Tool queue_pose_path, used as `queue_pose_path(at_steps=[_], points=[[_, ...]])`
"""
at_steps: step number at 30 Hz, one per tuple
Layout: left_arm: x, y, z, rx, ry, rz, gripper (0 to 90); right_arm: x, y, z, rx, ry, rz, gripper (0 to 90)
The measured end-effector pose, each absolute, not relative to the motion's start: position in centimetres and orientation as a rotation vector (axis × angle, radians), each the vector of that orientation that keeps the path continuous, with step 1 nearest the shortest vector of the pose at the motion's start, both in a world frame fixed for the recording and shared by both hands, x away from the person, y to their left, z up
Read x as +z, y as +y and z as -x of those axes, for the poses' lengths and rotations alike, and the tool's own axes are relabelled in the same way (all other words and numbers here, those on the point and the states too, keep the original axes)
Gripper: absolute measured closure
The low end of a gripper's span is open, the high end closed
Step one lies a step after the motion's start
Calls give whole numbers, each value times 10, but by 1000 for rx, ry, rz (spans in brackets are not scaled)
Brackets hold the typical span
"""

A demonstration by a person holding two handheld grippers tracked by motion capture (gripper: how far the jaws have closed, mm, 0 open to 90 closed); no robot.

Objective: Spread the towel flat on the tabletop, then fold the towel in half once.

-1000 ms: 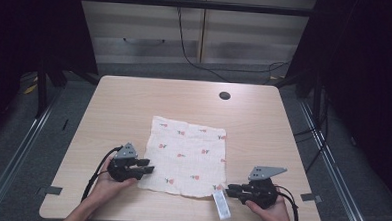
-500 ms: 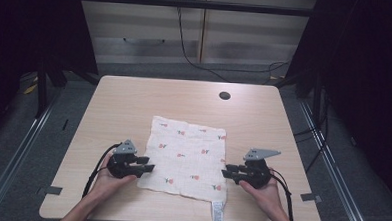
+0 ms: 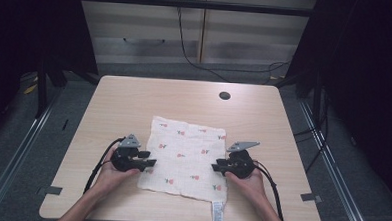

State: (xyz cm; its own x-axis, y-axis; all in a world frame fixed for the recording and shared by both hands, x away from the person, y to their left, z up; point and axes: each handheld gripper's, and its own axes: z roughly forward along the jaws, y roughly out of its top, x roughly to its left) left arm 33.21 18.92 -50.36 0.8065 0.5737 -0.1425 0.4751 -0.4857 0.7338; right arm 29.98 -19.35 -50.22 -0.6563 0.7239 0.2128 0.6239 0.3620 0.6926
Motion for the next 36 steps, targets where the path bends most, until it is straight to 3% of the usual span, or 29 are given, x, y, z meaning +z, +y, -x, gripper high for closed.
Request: queue_pose_path(at_steps=[31, 36], points=[[-502, 190, -289, 79, 721, -2184, 531, -499, -198, -281, 1132, 2522, -1205, 637], [-497, 193, -292, 82, 725, -2153, 519, -496, -200, -282, 1178, 2532, -1194, 590]])
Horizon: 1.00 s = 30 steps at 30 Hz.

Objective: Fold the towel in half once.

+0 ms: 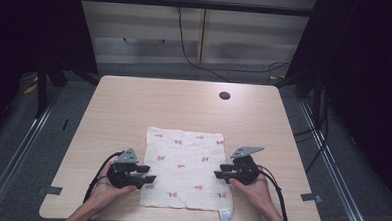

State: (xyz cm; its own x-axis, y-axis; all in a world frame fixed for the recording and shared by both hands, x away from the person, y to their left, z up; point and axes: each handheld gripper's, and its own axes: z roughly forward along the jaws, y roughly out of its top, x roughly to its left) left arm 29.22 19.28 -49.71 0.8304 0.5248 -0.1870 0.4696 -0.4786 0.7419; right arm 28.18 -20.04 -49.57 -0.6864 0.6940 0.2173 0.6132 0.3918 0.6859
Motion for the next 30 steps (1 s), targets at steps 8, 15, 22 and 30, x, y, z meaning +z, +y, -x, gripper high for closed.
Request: queue_pose_path(at_steps=[8, 15, 22, 30], points=[[-500, 193, -310, 108, 778, -2125, 526, -480, -209, -319, 1194, 2435, -1228, 575], [-505, 191, -308, 117, 751, -2152, 521, -482, -209, -364, 1140, 2405, -1265, 568], [-506, 191, -306, 149, 720, -2156, 520, -487, -216, -396, 1150, 2388, -1326, 616], [-507, 193, -307, 142, 708, -2149, 518, -495, -216, -413, 1113, 2397, -1368, 639]])
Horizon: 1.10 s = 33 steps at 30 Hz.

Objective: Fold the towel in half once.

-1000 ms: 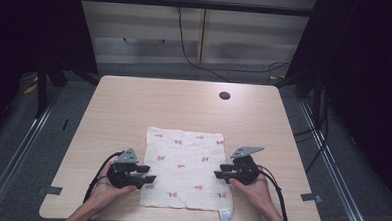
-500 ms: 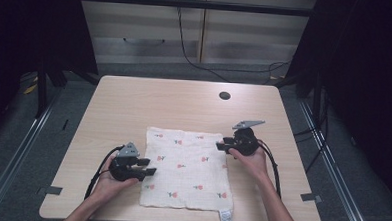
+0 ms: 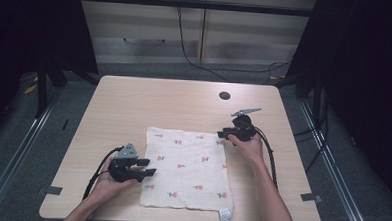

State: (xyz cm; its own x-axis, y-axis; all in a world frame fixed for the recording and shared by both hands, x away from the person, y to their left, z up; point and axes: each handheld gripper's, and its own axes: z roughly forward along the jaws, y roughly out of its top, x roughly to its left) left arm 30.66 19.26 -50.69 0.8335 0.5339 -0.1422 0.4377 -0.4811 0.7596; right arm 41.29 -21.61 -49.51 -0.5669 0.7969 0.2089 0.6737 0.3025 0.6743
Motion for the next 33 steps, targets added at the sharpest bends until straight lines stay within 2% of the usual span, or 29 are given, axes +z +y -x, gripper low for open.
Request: queue_pose_path(at_steps=[9, 13, 15, 28, 33], points=[[-507, 194, -307, 134, 706, -2142, 519, -503, -209, -417, 1110, 2415, -1363, 665], [-508, 194, -307, 131, 706, -2140, 517, -504, -207, -417, 1116, 2419, -1359, 807], [-508, 194, -307, 131, 705, -2139, 516, -505, -208, -417, 1142, 2418, -1363, 850], [-503, 193, -296, 148, 704, -2195, 509, -493, -213, -397, 1203, 2378, -1325, 864], [-498, 201, -315, 85, 769, -2137, 490, -494, -218, -391, 1222, 2371, -1320, 867]])
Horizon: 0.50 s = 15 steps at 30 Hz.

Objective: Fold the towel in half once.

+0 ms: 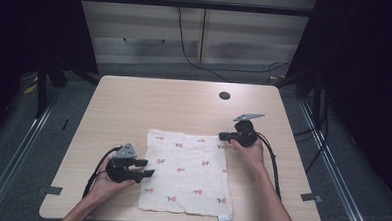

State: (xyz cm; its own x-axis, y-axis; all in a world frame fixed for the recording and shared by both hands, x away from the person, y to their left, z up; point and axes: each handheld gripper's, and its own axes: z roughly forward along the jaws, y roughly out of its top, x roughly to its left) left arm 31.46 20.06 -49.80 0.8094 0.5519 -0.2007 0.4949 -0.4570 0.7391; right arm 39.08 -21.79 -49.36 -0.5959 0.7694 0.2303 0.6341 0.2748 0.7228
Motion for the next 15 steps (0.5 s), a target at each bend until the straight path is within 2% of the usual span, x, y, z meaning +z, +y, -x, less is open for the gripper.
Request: queue_pose_path(at_steps=[4, 6, 10, 12, 15], points=[[-491, 211, -332, 102, 826, -2069, 475, -498, -215, -389, 1250, 2373, -1312, 868], [-485, 214, -340, 150, 845, -2077, 454, -499, -214, -389, 1249, 2382, -1308, 868], [-471, 217, -359, 134, 866, -2060, 398, -496, -212, -388, 1253, 2379, -1295, 868], [-469, 218, -371, 175, 889, -2065, 394, -493, -213, -387, 1255, 2371, -1289, 868], [-473, 220, -390, 128, 925, -2062, 323, -489, -214, -387, 1263, 2361, -1286, 868]])
